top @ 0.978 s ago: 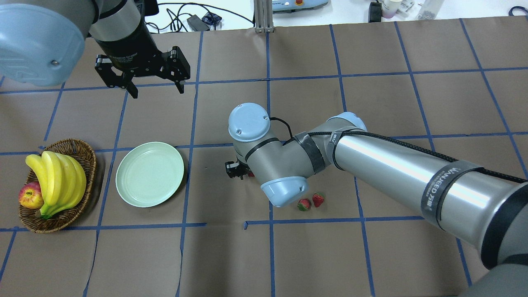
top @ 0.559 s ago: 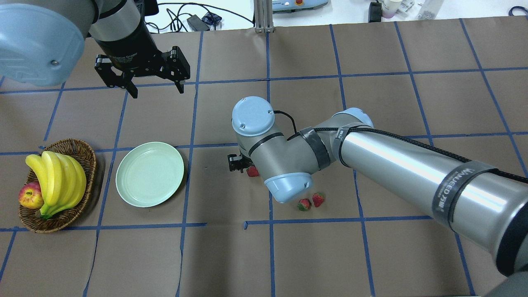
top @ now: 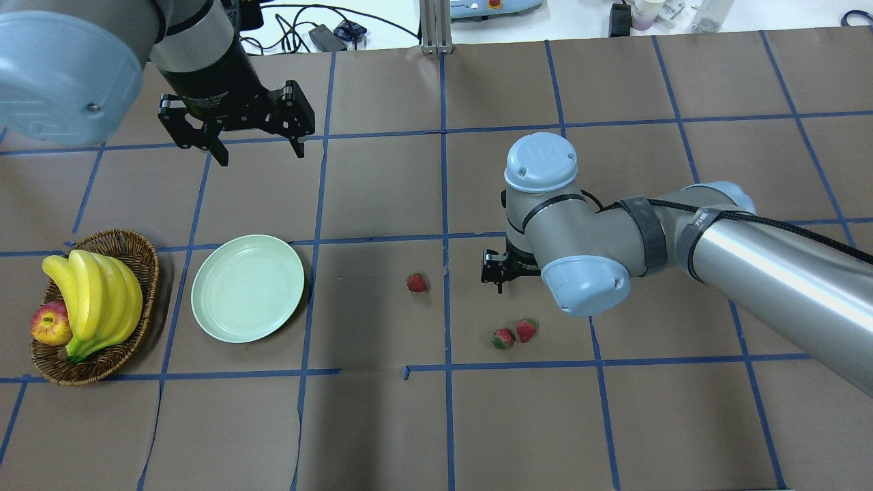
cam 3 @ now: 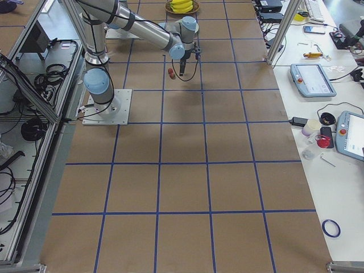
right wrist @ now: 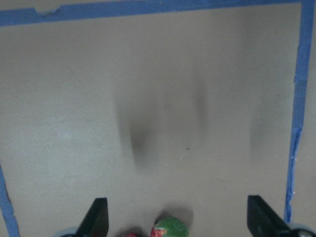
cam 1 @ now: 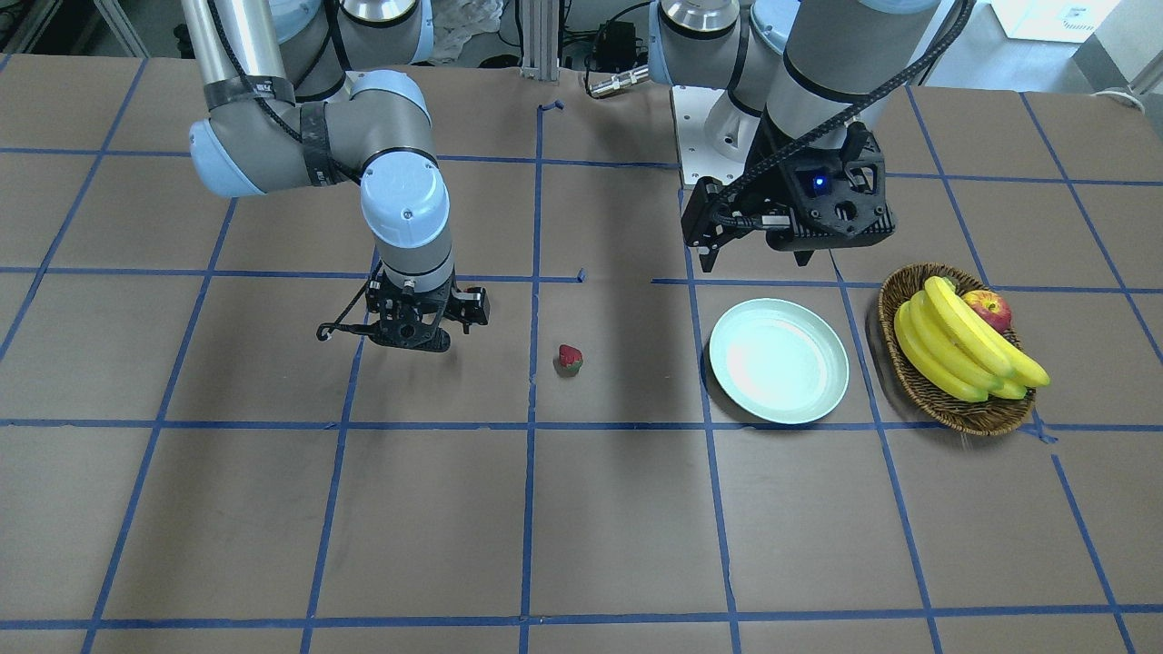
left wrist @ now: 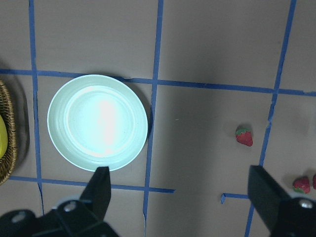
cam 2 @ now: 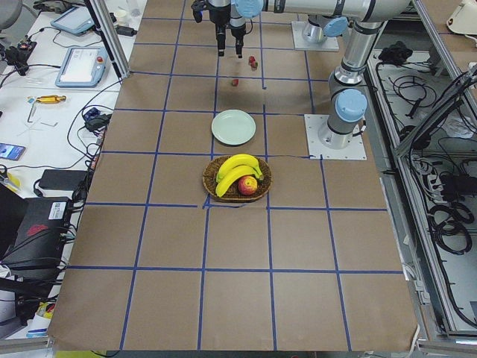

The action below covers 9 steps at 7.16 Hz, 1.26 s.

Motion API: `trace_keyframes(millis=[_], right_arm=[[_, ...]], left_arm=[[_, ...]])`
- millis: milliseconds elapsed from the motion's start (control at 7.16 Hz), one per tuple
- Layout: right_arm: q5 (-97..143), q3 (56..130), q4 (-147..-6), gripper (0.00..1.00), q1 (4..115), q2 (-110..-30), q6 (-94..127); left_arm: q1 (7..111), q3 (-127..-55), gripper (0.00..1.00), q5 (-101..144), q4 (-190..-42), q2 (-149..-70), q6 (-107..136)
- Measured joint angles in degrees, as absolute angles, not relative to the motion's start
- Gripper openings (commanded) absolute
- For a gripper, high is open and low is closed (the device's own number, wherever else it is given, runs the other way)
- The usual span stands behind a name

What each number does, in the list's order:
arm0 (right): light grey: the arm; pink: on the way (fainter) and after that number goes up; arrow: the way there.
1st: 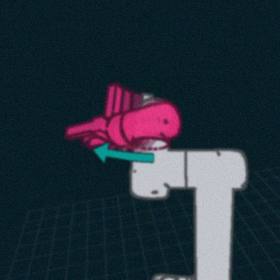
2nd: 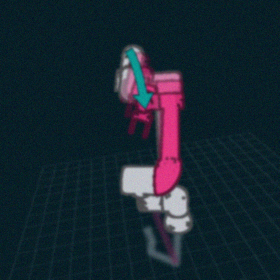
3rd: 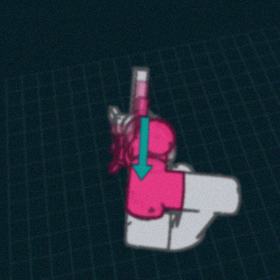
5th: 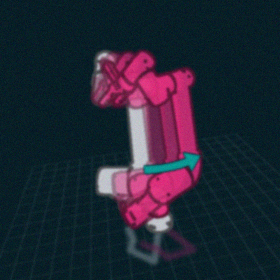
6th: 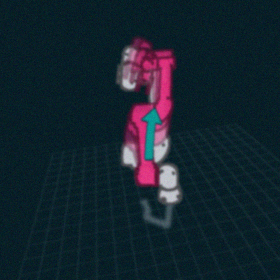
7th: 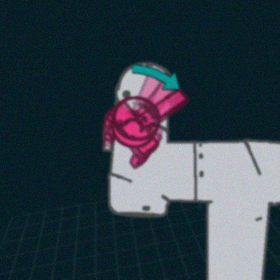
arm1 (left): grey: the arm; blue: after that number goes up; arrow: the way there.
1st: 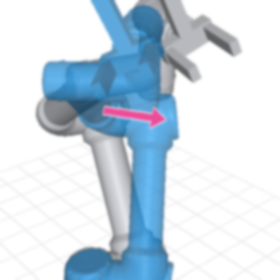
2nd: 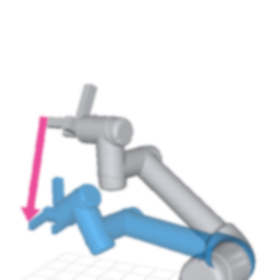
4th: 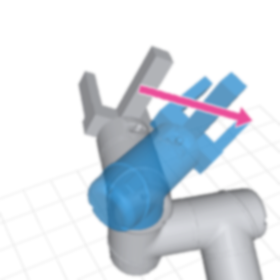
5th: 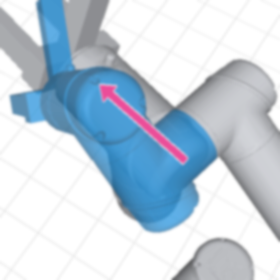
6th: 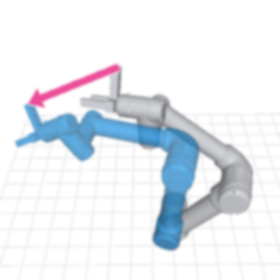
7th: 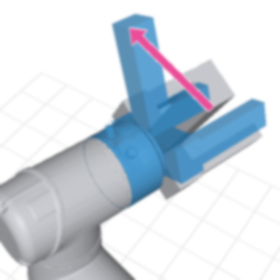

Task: Collect all strawberries into plate
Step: 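Move the right gripper to the strawberry pair and grasp one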

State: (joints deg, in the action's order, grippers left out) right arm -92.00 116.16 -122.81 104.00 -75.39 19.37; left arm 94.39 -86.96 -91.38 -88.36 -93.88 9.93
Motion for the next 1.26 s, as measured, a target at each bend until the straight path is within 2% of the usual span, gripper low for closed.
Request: trace_keyframes(millis=[279,559,699,838,978,1118,1258], right_arm=[[-91.9,117.9,-122.8,0.89,103.8,-75.6,19.9],[-91.9,120.5,-123.5,0.88,103.7,-75.7,20.0],[-91.8,121.6,-124.6,0.81,103.7,-75.7,19.6],[-91.8,122.2,-125.1,0.65,103.7,-75.8,19.4],[-91.8,122.7,-125.3,0.45,103.7,-75.7,19.3],[-91.8,123.0,-125.5,0.33,103.7,-75.7,19.2],[-91.8,123.1,-125.5,0.09,103.7,-75.7,19.3]], left_arm=[[94.5,-87.1,1.00,-91.3,-88.3,-93.9,10.0],[94.5,-87.1,1.00,-91.4,-88.3,-93.9,9.9],[94.6,-87.2,1.00,-91.4,-88.3,-94.0,9.9],[94.6,-87.2,1.00,-91.3,-88.3,-94.0,10.0],[94.6,-87.2,1.00,-91.3,-88.3,-94.0,10.0],[94.6,-87.2,1.00,-91.3,-88.3,-94.0,10.0],[94.6,-87.2,1.00,-91.3,-88.3,-94.0,10.0]])
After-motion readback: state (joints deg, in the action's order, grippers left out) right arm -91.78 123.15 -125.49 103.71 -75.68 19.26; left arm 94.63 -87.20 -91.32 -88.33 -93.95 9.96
